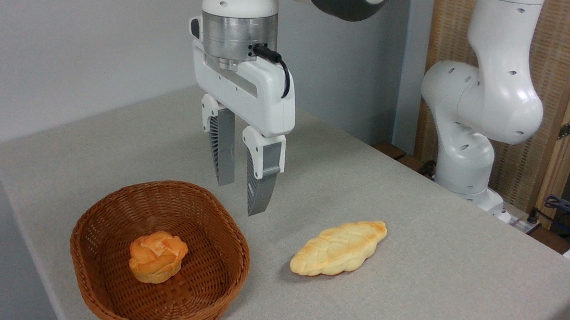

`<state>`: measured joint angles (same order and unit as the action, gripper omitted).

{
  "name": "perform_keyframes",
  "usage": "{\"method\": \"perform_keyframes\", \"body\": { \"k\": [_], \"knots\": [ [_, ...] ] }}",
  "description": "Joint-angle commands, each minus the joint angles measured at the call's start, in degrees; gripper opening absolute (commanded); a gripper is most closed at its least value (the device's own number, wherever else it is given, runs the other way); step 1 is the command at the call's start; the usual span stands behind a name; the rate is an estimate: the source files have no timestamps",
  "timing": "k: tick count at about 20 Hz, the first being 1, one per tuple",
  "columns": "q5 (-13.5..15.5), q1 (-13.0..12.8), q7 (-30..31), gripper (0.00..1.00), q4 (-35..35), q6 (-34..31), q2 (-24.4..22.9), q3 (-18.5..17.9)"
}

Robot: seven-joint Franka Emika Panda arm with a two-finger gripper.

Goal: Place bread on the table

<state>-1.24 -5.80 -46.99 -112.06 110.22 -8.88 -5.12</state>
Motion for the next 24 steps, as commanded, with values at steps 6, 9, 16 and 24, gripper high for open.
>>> {"method": "perform_keyframes", "body": {
  "k": [6, 9, 16, 24],
  "knots": [
    [1.2, -0.3, 0.0, 1.0, 0.6, -0.4, 0.3, -0.2],
    [1.2, -0.3, -0.1, 1.0, 0.6, -0.5, 0.3, -0.2],
    [1.2, -0.4, 0.1, 1.0, 0.6, -0.5, 0.3, -0.2],
    [1.2, -0.4, -0.1, 1.0, 0.6, 0.5, 0.4, -0.2]
  ]
}}
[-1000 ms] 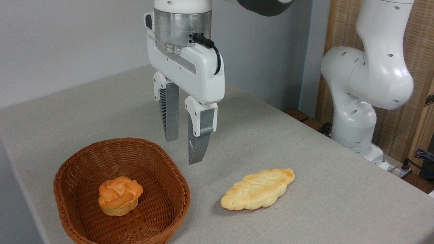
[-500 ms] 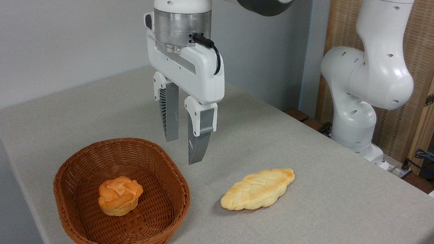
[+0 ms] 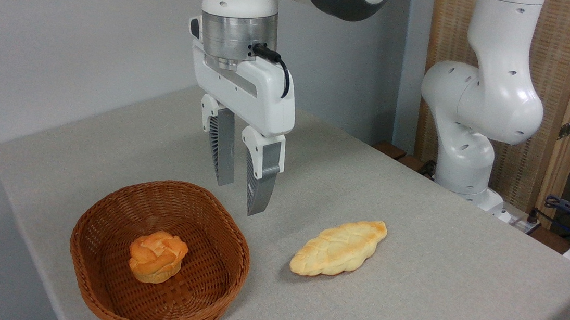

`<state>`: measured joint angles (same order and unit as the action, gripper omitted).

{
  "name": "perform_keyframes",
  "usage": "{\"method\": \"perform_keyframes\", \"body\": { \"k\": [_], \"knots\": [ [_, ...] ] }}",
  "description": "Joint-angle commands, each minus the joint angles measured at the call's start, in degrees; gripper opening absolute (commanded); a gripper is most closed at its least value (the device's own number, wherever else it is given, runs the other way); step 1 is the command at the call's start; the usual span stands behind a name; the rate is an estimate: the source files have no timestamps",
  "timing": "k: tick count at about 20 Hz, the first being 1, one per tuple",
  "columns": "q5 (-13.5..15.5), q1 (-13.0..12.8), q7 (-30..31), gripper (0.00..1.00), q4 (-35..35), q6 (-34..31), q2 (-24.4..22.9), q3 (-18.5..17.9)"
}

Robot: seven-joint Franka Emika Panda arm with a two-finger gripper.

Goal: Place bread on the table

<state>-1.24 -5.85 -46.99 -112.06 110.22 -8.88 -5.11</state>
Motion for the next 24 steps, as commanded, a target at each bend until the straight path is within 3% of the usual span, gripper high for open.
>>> {"method": "perform_keyframes", "body": {
  "k": [1, 8, 13, 24],
  "knots": [
    [1.2, -0.3, -0.1, 1.0, 0.6, 1.0, 0.8, -0.2],
    [1.1, -2.3, -0.3, 1.0, 0.6, 6.8, 3.4, 0.0],
    [1.1, -3.8, -0.3, 1.0, 0.7, 7.3, 5.6, 0.3],
    [0.5, -3.9, -0.3, 1.0, 0.7, 14.1, 10.9, 3.0]
  ]
}}
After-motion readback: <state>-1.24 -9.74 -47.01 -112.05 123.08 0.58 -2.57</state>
